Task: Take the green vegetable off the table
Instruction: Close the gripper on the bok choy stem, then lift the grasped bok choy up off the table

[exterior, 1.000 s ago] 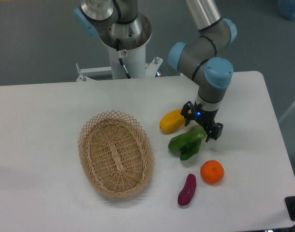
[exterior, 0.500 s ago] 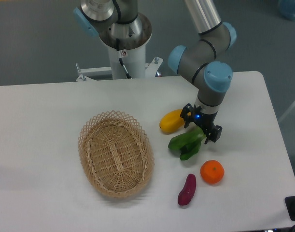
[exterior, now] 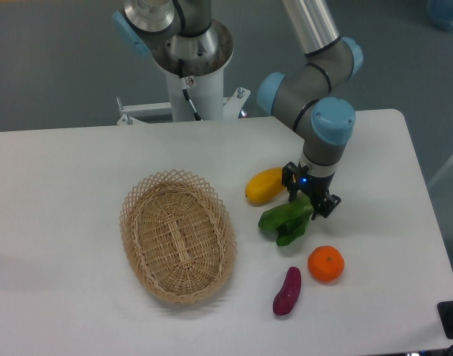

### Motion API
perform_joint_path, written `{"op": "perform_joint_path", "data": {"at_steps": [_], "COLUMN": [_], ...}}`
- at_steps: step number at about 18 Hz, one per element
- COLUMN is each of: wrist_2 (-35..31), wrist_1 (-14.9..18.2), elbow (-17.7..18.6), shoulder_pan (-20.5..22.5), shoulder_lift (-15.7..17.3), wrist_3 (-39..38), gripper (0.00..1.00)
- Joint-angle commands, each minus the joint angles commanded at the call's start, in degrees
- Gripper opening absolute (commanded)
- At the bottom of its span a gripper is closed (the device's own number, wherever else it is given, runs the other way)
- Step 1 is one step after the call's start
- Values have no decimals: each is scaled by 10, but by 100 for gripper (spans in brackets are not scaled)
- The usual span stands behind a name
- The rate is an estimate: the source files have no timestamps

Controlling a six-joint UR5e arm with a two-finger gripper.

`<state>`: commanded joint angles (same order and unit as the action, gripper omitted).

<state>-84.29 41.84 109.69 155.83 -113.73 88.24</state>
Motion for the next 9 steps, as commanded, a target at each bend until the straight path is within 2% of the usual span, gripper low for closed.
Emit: {"op": "perform_joint_path", "data": {"at_steps": [3,9], "wrist_2": [0,1], "wrist_1": [1,2], "elbow": [-4,-15], "shoulder_pan": [0,1], "shoulder_lift": [1,4], "wrist_3": [1,4], "gripper": [47,46]}}
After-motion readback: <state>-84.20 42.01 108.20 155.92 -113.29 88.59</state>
